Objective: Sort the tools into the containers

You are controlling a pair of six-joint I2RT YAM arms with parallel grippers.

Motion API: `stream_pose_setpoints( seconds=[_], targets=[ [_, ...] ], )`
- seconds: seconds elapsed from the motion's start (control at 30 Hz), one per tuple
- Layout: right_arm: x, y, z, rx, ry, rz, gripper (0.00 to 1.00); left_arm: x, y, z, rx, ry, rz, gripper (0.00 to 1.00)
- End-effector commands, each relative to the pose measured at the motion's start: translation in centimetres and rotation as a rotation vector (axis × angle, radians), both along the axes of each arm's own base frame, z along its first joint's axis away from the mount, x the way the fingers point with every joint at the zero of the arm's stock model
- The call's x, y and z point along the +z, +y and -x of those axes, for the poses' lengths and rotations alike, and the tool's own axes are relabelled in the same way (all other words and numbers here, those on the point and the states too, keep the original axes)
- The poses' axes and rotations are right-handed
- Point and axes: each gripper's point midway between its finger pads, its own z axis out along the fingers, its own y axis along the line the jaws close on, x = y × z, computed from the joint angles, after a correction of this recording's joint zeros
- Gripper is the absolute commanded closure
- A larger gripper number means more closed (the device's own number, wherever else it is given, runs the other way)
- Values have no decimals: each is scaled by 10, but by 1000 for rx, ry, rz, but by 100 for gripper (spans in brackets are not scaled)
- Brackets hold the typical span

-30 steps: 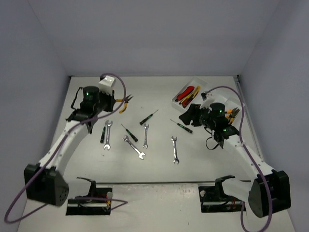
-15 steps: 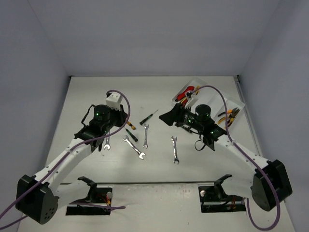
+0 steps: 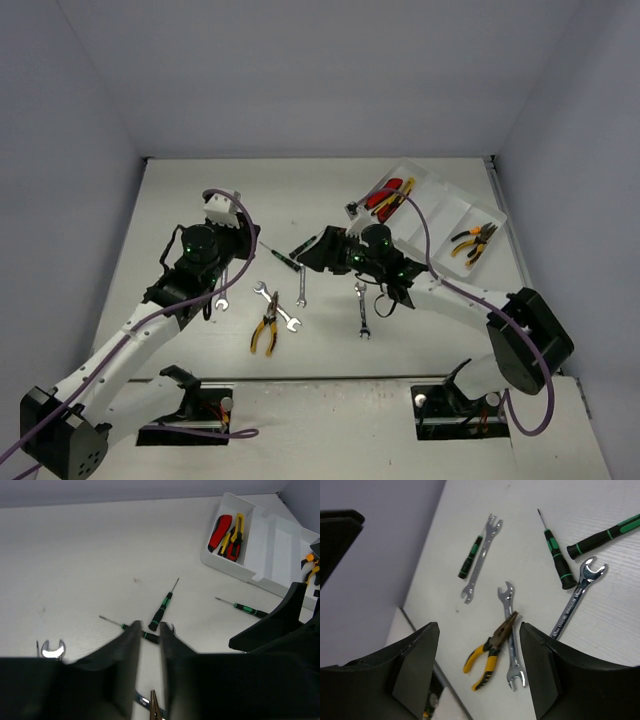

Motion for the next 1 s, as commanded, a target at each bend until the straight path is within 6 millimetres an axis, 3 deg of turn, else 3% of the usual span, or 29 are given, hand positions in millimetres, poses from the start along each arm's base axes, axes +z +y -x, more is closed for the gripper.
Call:
stream_pose_setpoints(
  seconds=[0.0,0.07,0.13,0.23,0.5,0.73,0.87,0.97],
  targets=[
    [-14,25,9,12,-115,224,39,2,34,13,152,70,-46,70],
    [-33,37,25,15,-117,316,41,-2,53,22,225,135,-94,58],
    [-56,44,38,28,-100,402,45,0,71,32,298,186,-127,36],
    [-91,54,57,30,-90,532,52,8,93,47,365,232,-193,21],
    [-138,78,101,-28,-15,648,55,18,118,63,425,195,-250,16],
    [-156,85,111,-56,8,700,63,10,124,65,425,197,-301,15],
    [-170,75,109,-98,2,810,76,8,125,64,426,201,-321,15],
    [-177,64,106,-120,-8,875,94,9,125,63,422,200,-327,15]
  ],
)
